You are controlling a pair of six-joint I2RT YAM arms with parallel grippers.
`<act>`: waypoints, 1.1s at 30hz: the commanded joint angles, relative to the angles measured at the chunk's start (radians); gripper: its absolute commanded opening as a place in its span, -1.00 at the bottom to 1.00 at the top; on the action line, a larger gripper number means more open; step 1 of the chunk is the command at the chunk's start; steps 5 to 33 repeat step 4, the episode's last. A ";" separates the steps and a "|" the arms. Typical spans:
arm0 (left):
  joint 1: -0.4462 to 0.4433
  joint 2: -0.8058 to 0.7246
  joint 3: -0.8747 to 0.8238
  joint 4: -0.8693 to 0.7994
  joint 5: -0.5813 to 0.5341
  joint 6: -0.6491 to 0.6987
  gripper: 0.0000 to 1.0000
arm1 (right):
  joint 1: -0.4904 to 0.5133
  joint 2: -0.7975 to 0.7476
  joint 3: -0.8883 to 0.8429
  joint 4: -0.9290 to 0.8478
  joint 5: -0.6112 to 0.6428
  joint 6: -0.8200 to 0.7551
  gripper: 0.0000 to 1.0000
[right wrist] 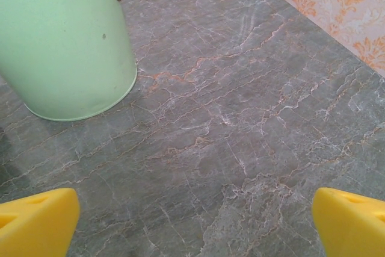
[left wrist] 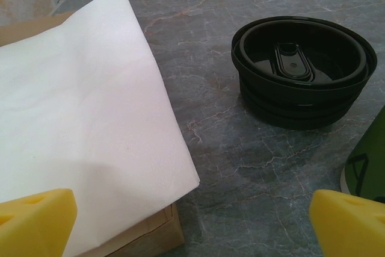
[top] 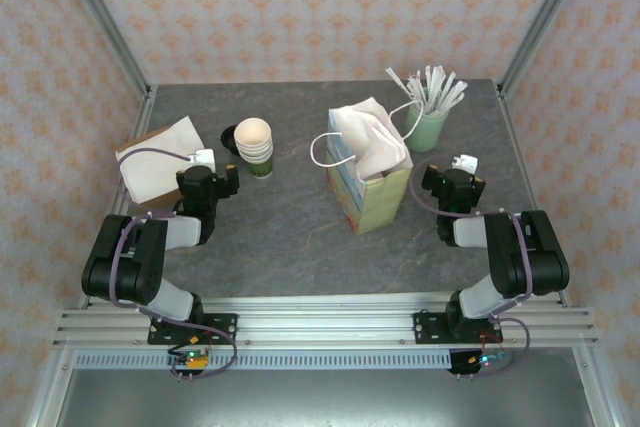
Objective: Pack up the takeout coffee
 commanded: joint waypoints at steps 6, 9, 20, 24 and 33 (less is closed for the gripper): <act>-0.004 -0.006 -0.002 0.040 0.007 0.014 1.00 | -0.002 -0.006 0.020 0.022 -0.007 0.020 0.99; -0.004 -0.006 -0.002 0.040 0.007 0.014 1.00 | -0.002 -0.006 0.020 0.022 -0.007 0.020 0.99; -0.004 -0.006 -0.002 0.040 0.007 0.014 1.00 | -0.002 -0.006 0.020 0.022 -0.007 0.020 0.99; -0.004 -0.006 -0.002 0.040 0.007 0.014 1.00 | -0.002 -0.006 0.020 0.022 -0.007 0.020 0.99; -0.004 -0.006 -0.002 0.040 0.007 0.014 1.00 | -0.002 -0.006 0.020 0.022 -0.007 0.020 0.99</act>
